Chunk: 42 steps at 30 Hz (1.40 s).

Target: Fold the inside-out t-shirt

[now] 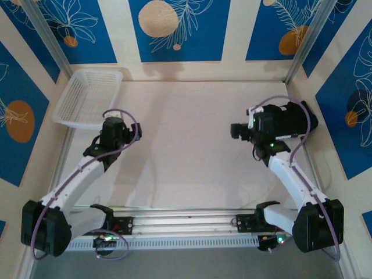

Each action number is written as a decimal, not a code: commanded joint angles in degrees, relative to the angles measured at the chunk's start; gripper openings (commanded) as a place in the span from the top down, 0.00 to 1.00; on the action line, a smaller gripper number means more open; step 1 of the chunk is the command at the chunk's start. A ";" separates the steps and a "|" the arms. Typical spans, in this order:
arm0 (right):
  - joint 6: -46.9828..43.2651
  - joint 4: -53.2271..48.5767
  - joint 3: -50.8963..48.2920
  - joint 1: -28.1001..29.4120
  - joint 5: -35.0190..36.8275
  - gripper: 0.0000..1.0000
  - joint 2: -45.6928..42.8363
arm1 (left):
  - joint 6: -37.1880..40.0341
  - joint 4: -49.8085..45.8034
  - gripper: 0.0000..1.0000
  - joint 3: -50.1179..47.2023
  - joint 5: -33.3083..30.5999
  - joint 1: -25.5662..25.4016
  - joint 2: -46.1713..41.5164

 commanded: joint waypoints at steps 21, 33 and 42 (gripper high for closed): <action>-1.30 57.48 -20.68 -6.40 -6.34 0.01 19.47 | 23.63 50.37 0.01 -18.40 1.51 10.26 19.38; 0.84 58.42 -18.93 -8.94 -8.69 0.01 24.55 | 23.94 65.54 0.00 -22.44 4.91 11.53 26.78; 0.87 58.45 -18.93 -8.90 -8.66 0.01 24.60 | 24.06 65.87 0.00 -22.44 4.98 11.52 26.84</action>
